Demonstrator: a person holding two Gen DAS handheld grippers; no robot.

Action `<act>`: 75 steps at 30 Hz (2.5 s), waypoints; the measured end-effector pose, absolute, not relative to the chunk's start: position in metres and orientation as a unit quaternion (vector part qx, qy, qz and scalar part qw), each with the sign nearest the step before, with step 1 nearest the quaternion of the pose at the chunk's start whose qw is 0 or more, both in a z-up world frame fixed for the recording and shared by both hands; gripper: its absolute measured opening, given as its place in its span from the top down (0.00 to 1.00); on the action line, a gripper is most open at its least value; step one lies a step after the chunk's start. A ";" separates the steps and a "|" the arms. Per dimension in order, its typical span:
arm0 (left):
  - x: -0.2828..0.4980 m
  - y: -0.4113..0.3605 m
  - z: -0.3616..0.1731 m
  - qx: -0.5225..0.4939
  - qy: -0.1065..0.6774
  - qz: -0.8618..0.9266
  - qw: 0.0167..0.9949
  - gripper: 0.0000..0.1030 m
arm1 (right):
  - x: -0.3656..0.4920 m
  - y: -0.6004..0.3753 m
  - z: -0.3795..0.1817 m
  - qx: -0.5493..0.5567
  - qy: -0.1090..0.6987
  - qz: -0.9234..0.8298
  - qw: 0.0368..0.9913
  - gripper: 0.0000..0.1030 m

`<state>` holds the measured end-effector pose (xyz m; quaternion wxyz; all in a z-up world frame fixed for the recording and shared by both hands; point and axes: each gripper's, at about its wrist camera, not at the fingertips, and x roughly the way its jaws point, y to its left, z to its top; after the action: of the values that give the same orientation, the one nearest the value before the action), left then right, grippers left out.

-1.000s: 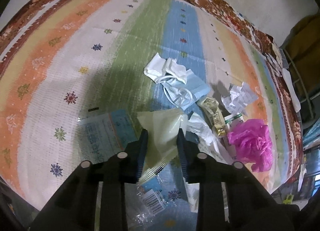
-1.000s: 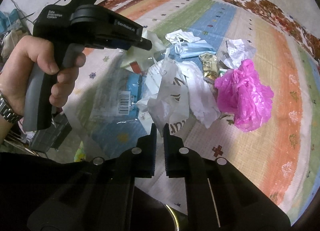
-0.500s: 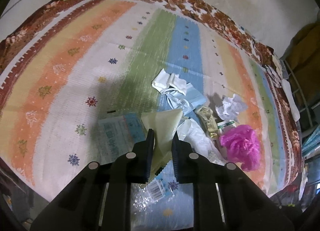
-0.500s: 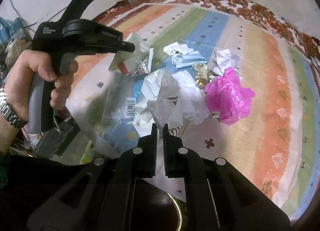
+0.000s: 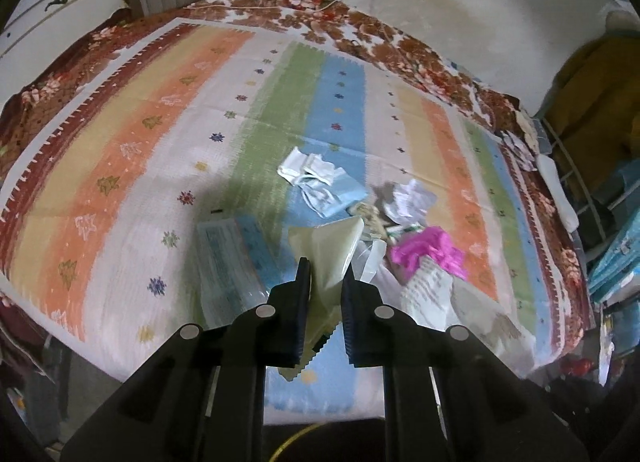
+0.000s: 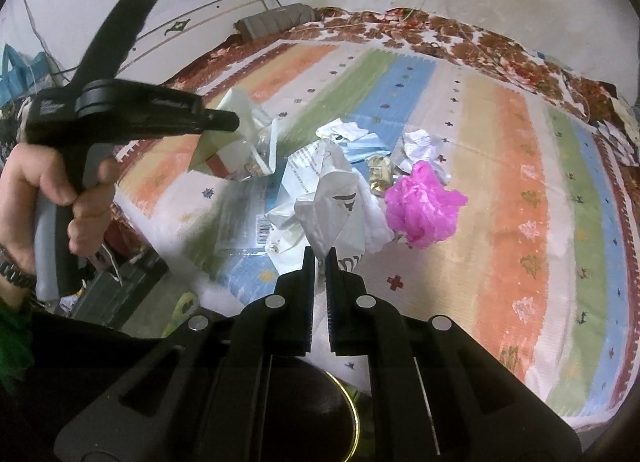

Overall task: Collect trash
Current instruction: 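Carry the green paper and white tissue in both tools over the black bin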

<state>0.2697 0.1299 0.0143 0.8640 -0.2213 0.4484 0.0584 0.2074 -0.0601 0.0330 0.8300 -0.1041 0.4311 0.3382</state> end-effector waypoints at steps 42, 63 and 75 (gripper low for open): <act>0.106 0.037 0.025 -0.198 0.417 -0.013 0.887 0.87 | 0.083 -0.129 0.021 -0.093 0.416 0.307 0.851 0.96; 0.088 0.000 -0.051 -0.162 0.536 0.028 0.828 0.87 | 0.051 -0.117 -0.060 -0.146 0.528 0.277 0.789 0.96; 0.102 0.000 -0.103 -0.193 0.610 0.049 0.767 0.87 | 0.067 -0.117 -0.097 -0.122 0.604 0.256 0.745 0.96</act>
<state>0.1021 -0.0001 -0.1032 0.7667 -0.1929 0.6104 0.0493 0.0671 -0.1172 -0.0965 0.7449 -0.1224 0.6037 0.2564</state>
